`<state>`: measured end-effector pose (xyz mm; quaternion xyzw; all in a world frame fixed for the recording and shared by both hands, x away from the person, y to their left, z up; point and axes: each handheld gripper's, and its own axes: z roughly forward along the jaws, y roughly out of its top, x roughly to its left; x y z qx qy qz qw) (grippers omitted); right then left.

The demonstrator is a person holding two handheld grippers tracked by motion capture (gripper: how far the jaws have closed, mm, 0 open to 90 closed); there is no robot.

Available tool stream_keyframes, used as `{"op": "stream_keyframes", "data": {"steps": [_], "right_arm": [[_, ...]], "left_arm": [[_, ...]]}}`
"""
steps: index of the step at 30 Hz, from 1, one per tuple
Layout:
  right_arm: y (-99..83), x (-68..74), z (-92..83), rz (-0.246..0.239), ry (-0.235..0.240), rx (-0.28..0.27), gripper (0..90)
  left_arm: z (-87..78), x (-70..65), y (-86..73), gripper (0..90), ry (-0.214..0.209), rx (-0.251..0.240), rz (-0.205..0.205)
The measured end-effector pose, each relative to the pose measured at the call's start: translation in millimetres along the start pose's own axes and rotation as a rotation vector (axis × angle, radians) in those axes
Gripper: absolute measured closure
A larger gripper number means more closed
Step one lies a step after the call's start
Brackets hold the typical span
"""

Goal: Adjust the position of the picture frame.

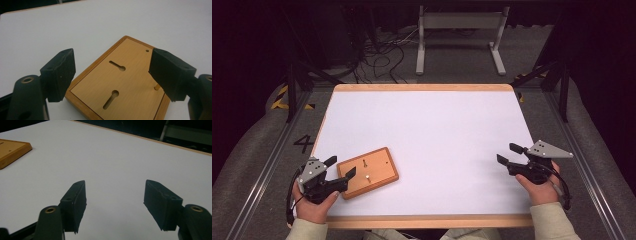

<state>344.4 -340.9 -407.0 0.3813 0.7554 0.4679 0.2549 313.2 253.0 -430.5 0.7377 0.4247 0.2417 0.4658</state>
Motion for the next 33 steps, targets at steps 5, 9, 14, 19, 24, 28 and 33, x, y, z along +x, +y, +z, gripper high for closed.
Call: {"op": "stream_keyframes", "data": {"steps": [5,9,14,19,24,28,33], "right_arm": [[-0.3,0.6,-0.4,-0.003,0.001,-0.004,34.6],[-1.1,-0.4,-1.0,0.002,-0.002,-0.001,34.1],[-1.0,0.6,0.5,-0.002,0.001,0.002,33.9],[-0.7,0.9,0.1,-0.001,-0.001,0.0,33.7],[-1.0,0.4,0.4,0.003,0.003,0.003,33.5],[-0.9,0.1,1.0,0.005,0.006,0.0,33.6],[-0.8,0.4,2.3,0.005,0.008,0.005,33.6]], "left_arm": [[0.6,-1.3,1.3,21.7,0.0,0.001,0.004],[1.6,-2.0,2.0,22.9,0.005,0.004,0.011],[0.4,-0.2,2.1,25.3,0.022,0.015,0.002],[-3.2,2.7,3.1,38.9,0.019,0.03,-0.017],[-7.3,5.1,4.5,76.9,0.006,0.072,-0.02],[-8.5,6.4,5.1,89.8,0.027,0.095,-0.022],[-8.3,11.1,3.9,89.9,0.054,0.125,-0.049]]}}
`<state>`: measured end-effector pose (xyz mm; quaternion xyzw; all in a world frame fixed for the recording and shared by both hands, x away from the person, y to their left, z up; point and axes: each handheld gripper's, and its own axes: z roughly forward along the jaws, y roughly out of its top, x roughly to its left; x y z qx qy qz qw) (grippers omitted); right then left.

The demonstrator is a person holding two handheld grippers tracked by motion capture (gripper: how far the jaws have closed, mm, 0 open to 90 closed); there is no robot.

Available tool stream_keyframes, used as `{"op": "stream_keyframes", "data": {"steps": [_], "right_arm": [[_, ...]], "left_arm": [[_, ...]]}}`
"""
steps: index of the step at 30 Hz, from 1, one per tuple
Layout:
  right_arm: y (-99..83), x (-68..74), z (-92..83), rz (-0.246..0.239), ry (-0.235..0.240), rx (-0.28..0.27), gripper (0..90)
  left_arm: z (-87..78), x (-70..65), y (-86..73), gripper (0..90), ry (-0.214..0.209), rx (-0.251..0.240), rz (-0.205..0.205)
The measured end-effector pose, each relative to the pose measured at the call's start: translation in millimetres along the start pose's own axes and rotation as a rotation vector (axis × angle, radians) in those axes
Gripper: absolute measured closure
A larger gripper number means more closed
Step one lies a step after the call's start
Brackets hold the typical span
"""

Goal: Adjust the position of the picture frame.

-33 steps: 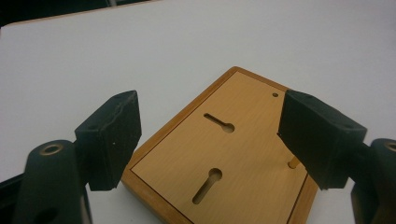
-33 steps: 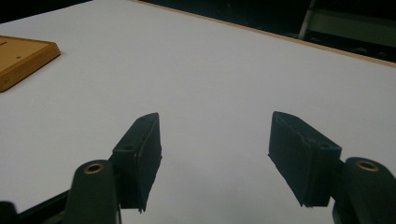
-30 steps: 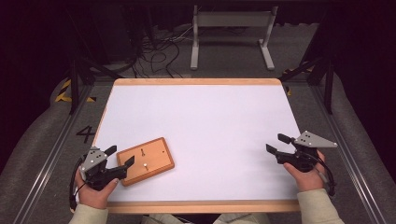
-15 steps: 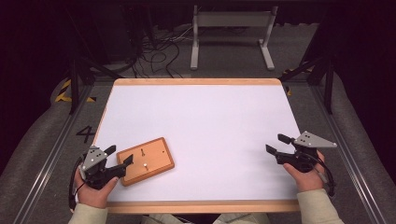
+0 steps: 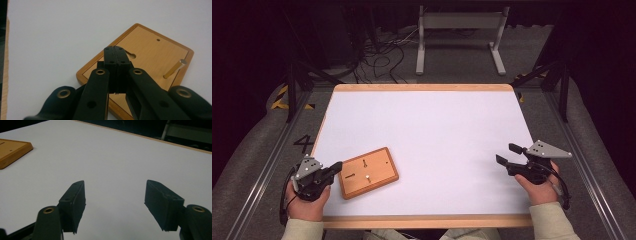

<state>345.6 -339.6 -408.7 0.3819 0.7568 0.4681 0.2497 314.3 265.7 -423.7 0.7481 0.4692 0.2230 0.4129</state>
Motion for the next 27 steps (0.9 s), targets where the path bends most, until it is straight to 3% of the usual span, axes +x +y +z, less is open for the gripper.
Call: {"op": "stream_keyframes", "data": {"steps": [8,14,20,27], "right_arm": [[-0.4,-0.1,0.0,0.007,0.001,0.003,33.5],[-0.6,-0.1,0.3,0.008,0.0,0.005,33.5],[-0.8,-0.7,0.9,0.011,0.001,0.007,33.3],[-1.0,-0.6,1.0,0.011,0.0,0.01,33.3]], "left_arm": [[8.4,8.1,-2.1,89.9,0.021,0.118,-0.058],[10.2,17.1,-3.7,89.9,0.085,0.211,-0.136],[15.9,22.0,-6.5,89.8,0.062,0.272,-0.212],[23.2,24.7,-8.8,89.9,0.032,0.369,-0.266]]}}
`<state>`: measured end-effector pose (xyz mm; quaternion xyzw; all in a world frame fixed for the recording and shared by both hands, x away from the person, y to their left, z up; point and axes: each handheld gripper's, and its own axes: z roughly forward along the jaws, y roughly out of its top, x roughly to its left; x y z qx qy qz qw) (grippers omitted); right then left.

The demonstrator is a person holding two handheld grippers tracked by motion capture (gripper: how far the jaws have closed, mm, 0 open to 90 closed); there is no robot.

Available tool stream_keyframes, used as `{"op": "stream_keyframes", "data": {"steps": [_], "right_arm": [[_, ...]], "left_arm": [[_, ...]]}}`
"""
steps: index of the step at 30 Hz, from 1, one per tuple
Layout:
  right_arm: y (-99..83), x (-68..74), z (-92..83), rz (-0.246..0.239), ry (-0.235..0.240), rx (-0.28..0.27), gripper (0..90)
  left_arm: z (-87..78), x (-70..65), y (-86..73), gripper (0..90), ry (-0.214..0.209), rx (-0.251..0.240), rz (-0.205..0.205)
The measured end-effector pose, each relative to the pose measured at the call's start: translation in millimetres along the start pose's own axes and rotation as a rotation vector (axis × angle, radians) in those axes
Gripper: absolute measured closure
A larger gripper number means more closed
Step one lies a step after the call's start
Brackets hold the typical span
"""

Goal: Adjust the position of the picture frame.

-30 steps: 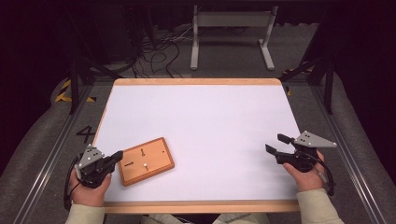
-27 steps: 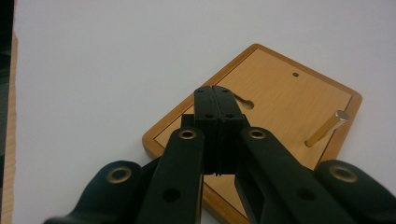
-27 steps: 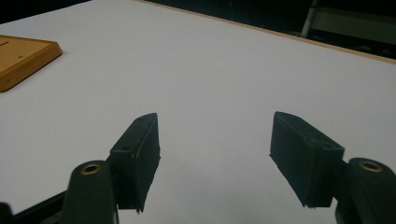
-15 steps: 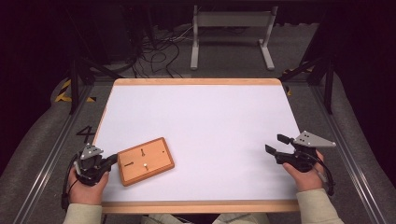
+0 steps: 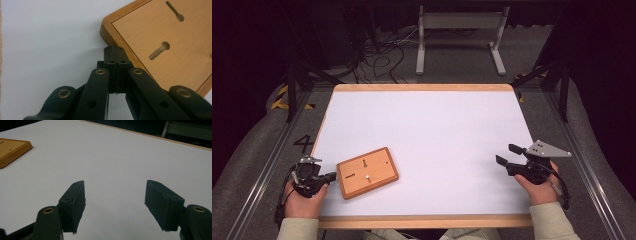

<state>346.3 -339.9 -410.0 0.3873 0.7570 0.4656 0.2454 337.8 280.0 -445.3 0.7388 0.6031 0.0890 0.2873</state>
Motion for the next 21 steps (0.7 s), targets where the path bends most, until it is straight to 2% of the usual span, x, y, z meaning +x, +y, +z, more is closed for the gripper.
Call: {"op": "stream_keyframes", "data": {"steps": [4,7,9,12,17,21], "right_arm": [[0.4,0.4,-0.9,0.002,-0.002,-0.005,33.4],[0.5,0.2,-1.2,0.004,-0.004,-0.005,33.4],[0.6,0.6,-0.8,0.005,-0.005,-0.005,33.4],[0.8,1.4,0.0,0.0,-0.005,-0.002,33.5],[0.4,1.6,0.2,0.0,-0.006,0.002,33.5],[-0.6,1.0,-1.6,0.002,-0.008,0.002,33.4]], "left_arm": [[2.2,-0.2,0.0,89.9,-0.004,0.019,-0.006],[3.0,1.5,-0.9,89.9,-0.025,0.02,-0.03],[3.1,0.5,-0.8,90.0,-0.02,0.018,-0.028],[7.4,-7.9,0.6,89.9,-0.051,0.017,-0.01],[17.6,-27.3,7.3,89.9,-0.093,0.023,0.046],[23.5,-37.7,11.0,90.0,-0.12,0.025,0.065]]}}
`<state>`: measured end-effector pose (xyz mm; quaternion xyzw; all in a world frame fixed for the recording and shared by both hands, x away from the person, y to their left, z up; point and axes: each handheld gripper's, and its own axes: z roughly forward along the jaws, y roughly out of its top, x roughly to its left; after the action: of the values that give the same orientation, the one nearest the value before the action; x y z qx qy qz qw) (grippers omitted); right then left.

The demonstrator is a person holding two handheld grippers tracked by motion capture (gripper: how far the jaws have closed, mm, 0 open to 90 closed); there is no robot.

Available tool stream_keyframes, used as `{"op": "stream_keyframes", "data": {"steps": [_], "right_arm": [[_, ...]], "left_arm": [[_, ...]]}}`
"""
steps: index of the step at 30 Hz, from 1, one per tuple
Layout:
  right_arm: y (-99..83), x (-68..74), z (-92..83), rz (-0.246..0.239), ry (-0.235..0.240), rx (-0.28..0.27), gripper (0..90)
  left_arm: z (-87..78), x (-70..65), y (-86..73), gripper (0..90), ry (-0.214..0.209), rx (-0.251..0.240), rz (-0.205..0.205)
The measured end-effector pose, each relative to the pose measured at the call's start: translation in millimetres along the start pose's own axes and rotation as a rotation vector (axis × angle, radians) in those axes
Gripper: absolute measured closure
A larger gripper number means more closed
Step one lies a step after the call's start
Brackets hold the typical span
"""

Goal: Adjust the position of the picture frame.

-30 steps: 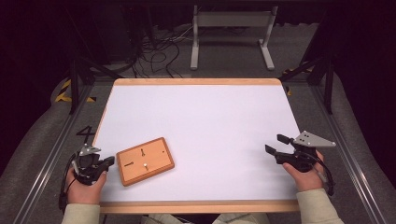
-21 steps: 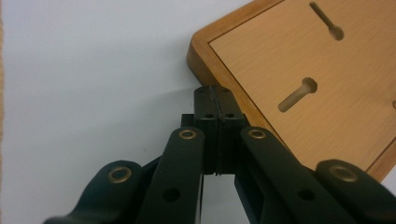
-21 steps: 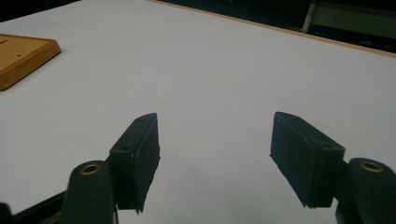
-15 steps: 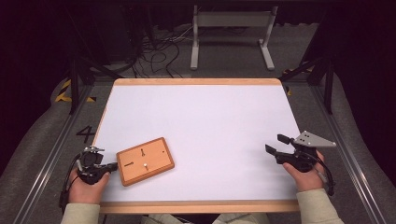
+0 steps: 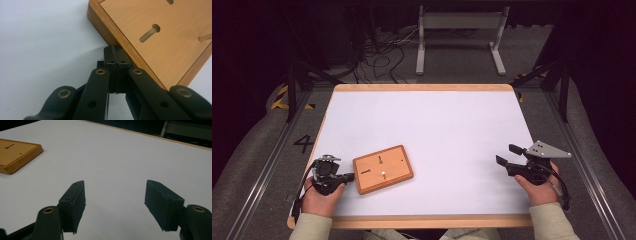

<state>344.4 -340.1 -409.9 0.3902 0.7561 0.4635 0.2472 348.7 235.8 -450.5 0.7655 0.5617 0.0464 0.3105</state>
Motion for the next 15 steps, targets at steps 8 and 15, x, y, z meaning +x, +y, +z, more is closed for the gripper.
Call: {"op": "stream_keyframes", "data": {"steps": [8,15], "right_arm": [[-1.6,-0.4,-3.1,0.007,-0.005,-0.001,33.6],[-2.9,-0.5,-4.5,0.009,-0.008,0.003,33.7]], "left_arm": [[14.0,-22.8,6.4,90.0,-0.06,0.005,0.048],[29.4,-43.8,17.8,89.9,-0.089,0.008,0.096]]}}
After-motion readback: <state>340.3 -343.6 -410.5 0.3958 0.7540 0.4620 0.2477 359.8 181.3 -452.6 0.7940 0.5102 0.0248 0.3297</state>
